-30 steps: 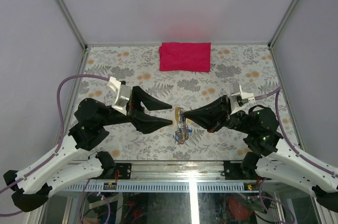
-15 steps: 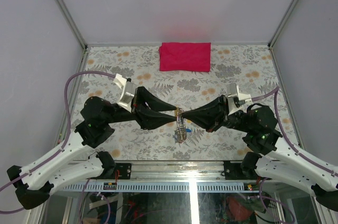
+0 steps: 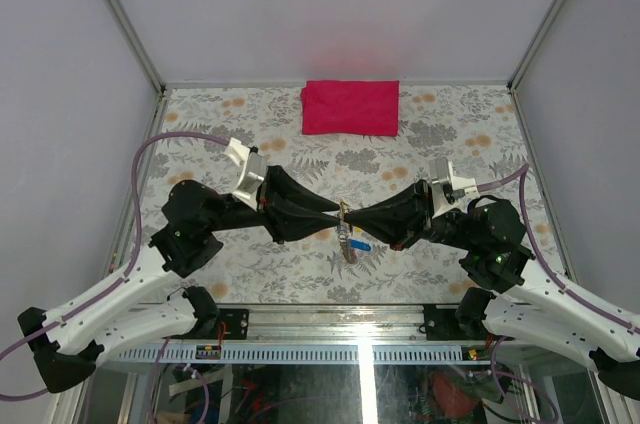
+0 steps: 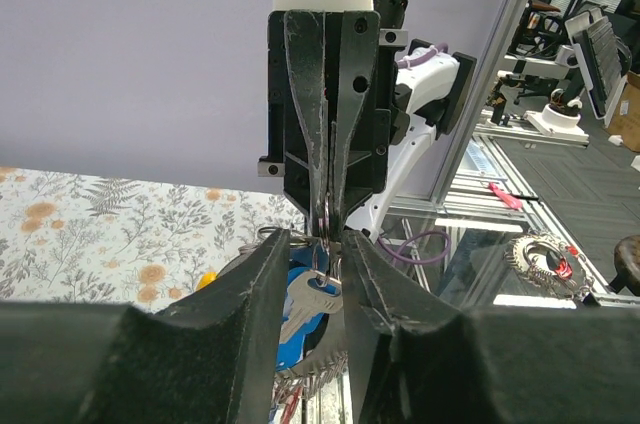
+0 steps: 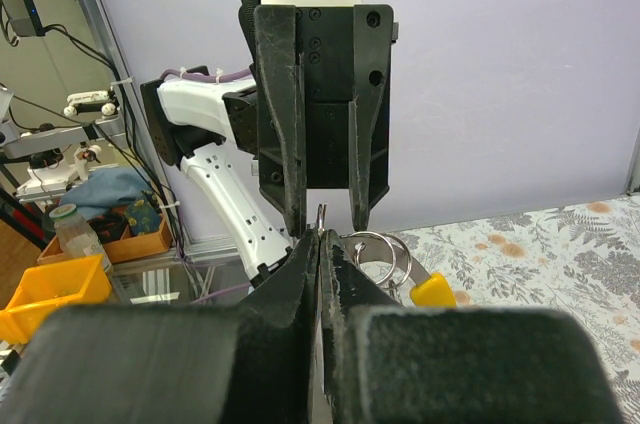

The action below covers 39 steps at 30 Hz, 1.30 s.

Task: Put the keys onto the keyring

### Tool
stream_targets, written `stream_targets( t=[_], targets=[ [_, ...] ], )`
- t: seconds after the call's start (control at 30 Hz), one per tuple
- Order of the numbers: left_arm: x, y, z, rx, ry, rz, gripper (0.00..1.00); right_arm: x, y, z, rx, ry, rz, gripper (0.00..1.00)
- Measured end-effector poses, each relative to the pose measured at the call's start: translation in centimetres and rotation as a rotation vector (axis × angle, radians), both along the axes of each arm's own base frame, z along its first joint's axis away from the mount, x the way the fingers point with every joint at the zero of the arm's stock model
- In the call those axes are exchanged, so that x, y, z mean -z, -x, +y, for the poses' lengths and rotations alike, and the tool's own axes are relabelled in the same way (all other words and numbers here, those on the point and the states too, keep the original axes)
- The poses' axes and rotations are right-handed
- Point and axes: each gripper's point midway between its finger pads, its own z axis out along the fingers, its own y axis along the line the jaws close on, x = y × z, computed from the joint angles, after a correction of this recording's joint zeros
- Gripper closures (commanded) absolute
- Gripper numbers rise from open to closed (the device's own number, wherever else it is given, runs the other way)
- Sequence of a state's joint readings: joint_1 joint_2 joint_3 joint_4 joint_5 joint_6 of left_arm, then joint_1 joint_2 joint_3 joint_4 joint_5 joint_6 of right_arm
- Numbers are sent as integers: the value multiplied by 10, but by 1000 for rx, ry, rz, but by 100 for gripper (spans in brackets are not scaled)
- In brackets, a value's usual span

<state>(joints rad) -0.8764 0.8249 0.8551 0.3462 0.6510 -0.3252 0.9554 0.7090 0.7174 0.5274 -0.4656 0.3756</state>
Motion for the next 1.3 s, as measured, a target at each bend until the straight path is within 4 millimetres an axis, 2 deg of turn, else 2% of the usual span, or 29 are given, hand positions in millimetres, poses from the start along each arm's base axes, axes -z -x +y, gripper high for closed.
stream_targets(
  t=[0.27,0.37,0.5,0.77,1.13,1.3],
  targets=[
    [4,-2,-4,5,-13,9,77,0,0,0,0,0,0,100],
    [5,-2,-4,9,-16,10,84,0,0,0,0,0,0,100],
    [5,1,-5,22,-16,10,100,0,0,0,1,0,0,100],
    [5,3,-5,31,-17,9,100,0,-1,-1,7,-1,-6,100],
    [14,2,-6,30,-110,4,100,7,1,-6,23,42,-21,82],
    [24,2,-3,22,-188,1,100,-3,5,-16,46,63,-67,78]
  ],
)
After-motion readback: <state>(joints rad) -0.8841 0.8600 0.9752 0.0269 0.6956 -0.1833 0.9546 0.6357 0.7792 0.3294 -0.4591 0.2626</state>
